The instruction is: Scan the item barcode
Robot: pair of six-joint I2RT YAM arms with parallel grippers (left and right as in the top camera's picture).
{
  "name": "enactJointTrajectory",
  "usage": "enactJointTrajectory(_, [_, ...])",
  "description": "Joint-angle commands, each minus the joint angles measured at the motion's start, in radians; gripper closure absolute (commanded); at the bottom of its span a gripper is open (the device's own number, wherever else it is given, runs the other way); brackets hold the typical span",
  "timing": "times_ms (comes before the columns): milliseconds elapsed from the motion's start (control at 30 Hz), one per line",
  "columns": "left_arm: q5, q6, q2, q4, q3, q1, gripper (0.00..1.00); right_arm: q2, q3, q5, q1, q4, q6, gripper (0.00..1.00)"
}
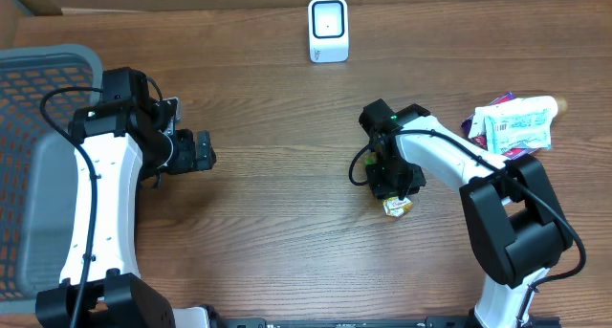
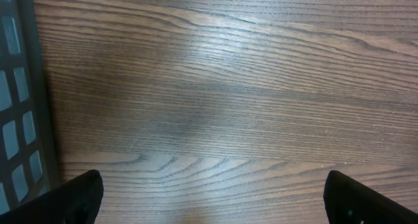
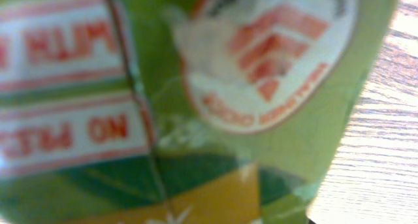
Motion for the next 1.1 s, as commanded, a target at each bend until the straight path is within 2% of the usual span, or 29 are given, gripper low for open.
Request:
enactJointTrajectory(0, [0.006,0.016,0.006,0.0,0.006,0.002,0.0,0.005,-0.005,0.025,-0.002,-0.004,-0.01,0.68])
enactJointTrajectory(200, [0.006,0.016,0.006,0.0,0.006,0.001,0.01,0.005,0.096,-0.048,0.0,-0.065,-0.057,0.69])
enactJointTrajectory(367, [0.006,0.016,0.006,0.0,0.006,0.002,0.0,0.005,0.21,-0.316,0.0,-0.1,-0.176,0.72])
enactJointTrajectory(533, [0.006,0.016,0.006,0.001,0.006,0.001,0.0,0.005,0.342,-0.617,0.0,-0.168,-0.37,0.71])
enactJointTrajectory(667, [0.006,0.016,0.006,0.0,0.006,0.001,0.01,0.005,0.439,-0.773,0.0,-0.236,-0.459,0.71])
enactJointTrajectory(800, [0.006,0.016,0.006,0.0,0.006,0.001,0.01,0.005,0.576,-0.893,-0.009,-0.31,-0.452,0.71])
enactJointTrajectory(967, [0.006,0.016,0.006,0.0,0.006,0.001,0.0,0.005,0.756,-0.969,-0.034,-0.335,-0.246,0.71])
enactJointTrajectory(1067, [0.006,0.016,0.006,0.001,0.006,0.001,0.0,0.005,0.838,-1.072,-0.045,-0.333,-0.205,0.68])
